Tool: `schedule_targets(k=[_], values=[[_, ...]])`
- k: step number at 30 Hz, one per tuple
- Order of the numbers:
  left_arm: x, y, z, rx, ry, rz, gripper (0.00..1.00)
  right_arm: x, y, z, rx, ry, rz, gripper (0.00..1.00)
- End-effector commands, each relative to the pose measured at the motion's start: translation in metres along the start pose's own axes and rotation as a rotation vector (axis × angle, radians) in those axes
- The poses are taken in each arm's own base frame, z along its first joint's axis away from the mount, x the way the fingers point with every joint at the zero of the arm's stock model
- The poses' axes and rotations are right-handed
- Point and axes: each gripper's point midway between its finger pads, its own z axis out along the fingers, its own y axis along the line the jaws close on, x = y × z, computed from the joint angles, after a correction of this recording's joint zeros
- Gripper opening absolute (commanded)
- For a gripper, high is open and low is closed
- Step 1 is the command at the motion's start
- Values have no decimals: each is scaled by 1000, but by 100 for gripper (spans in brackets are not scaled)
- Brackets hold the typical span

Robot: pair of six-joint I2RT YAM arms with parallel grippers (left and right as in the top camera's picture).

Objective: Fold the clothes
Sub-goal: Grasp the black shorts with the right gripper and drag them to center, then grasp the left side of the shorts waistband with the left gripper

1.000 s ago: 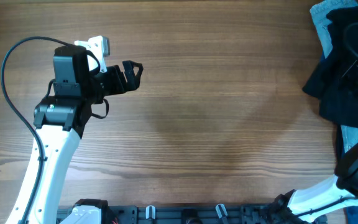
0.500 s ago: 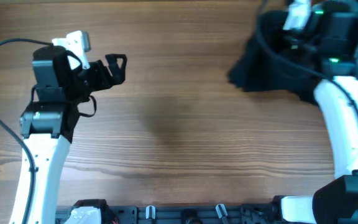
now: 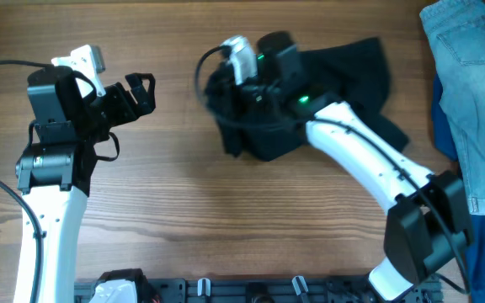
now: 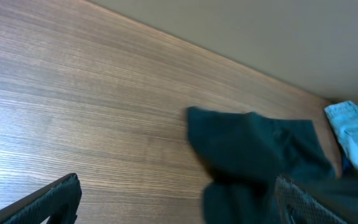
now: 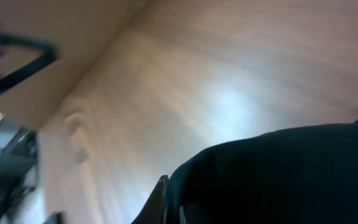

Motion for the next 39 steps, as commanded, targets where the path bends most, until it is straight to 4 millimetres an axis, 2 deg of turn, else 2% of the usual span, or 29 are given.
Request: schedule_targets(k=[1, 2, 3, 4, 5, 6, 7, 8, 9, 10, 12, 15, 17, 19, 23, 27, 32, 33, 34, 37, 39], values=[[-14, 7, -9, -33, -47, 1, 100, 15, 67, 23, -137, 47, -26, 4], [-15, 10, -10, -41, -50, -5, 100, 19, 74, 26, -142, 54, -35, 4], [-16, 16, -11, -53, -55, -18, 100, 22, 78, 29, -134, 59, -42, 9], [-18, 21, -13, -65, -60, -32, 100, 22, 77, 30, -122, 57, -42, 29], [-20, 26, -14, -75, -64, -40, 100, 20, 74, 28, -114, 50, -41, 57], [-21, 30, -15, -86, -70, -48, 100, 14, 67, 23, -100, 36, -33, 78], [-23, 36, -17, -97, -76, -56, 100, 6, 58, 15, -83, 18, -20, 93], [-24, 38, -18, -103, -78, -61, 100, -2, 48, 6, -63, -1, -5, 99], [-24, 40, -18, -107, -79, -64, 100, -11, 36, -7, -37, -25, 9, 100], [-23, 41, -18, -110, -76, -67, 100, -25, 15, -28, 8, -66, 18, 100], [-19, 37, -13, -74, -49, -71, 100, -49, -47, -78, 191, -146, -9, 99], [1, 17, 11, 97, 76, -100, 100, -56, -143, -148, 566, -182, -56, 99], [17, 15, 41, 151, 166, -124, 100, -57, -177, -177, 664, -197, -50, 99], [33, 8, 76, 213, 234, -121, 100, -56, -198, -199, 707, -219, -18, 100], [65, -12, 128, 262, 347, -94, 100, -48, -205, -205, 719, -198, 11, 100], [98, -31, 158, 291, 438, -64, 100, -42, -208, -200, 709, -180, 36, 100], [147, -46, 148, 269, 610, -57, 99, -41, -209, -199, 708, -185, 53, 100], [166, -51, 140, 253, 684, -62, 99, -41, -209, -199, 708, -185, 53, 100], [180, -52, 133, 227, 740, -61, 100, -41, -209, -199, 709, -185, 52, 100], [209, -47, 120, 128, 839, -32, 99, -41, -209, -200, 710, -184, 54, 100], [223, -51, 109, 112, 902, -29, 93, -40, -211, -202, 713, -183, 58, 99]])
